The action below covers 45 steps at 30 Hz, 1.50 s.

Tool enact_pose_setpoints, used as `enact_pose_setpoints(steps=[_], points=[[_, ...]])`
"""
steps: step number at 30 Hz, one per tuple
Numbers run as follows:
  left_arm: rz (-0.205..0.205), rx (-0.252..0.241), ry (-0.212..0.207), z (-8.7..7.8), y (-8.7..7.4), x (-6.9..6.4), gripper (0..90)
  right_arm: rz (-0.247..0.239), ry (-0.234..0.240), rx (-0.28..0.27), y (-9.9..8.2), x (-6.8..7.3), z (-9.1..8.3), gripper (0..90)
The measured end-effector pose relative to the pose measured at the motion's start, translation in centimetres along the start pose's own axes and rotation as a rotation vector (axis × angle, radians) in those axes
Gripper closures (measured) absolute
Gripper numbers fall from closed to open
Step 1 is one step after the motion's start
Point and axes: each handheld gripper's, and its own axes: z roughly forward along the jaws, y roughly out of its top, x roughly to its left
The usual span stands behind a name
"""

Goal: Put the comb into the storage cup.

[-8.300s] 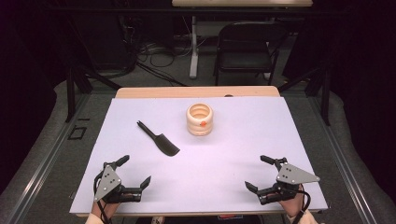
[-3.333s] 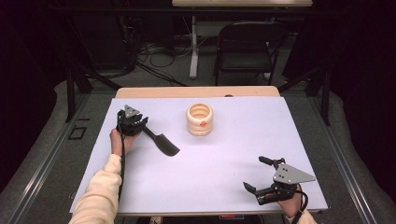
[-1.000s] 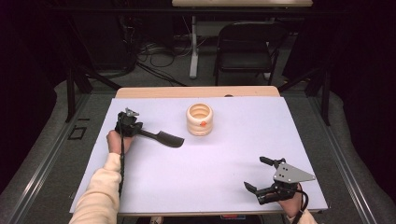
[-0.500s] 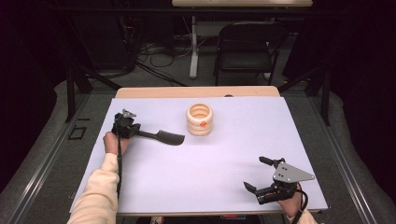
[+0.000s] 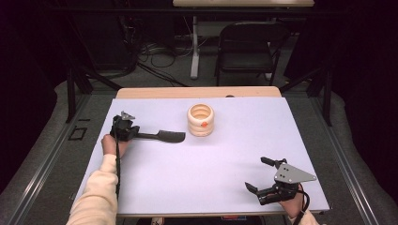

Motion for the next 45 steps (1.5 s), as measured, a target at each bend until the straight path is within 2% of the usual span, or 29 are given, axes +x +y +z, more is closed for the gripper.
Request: enact_pose_setpoints(steps=[13, 25, 34, 37, 39, 45], points=[[0.006, 0.012, -0.013, -0.3, -0.2, -0.4, 89.7, 0.004, -0.002, 0.002, 0.0, -0.1, 0.0, 0.0], [0.030, 0.026, -0.023, -1.1, -0.5, -0.8, 89.8, 0.008, -0.006, 0.010, 0.0, 0.0, 0.1, 0.0], [0.030, 0.037, -0.021, -1.5, -0.9, -0.8, 89.7, 0.009, -0.006, 0.007, 0.0, -0.1, 0.1, 0.0], [0.016, 0.042, -0.033, -1.6, -1.0, -0.9, 89.7, 0.006, -0.005, 0.008, 0.0, -0.1, 0.2, 0.0], [0.026, 0.054, -0.041, -1.7, -1.1, -1.1, 89.6, 0.007, -0.003, 0.007, 0.0, -0.1, 0.2, 0.0], [0.043, 0.062, -0.030, -1.9, -1.2, -1.7, 89.4, 0.009, -0.001, 0.007, 0.0, 0.0, 0.2, 0.0]])
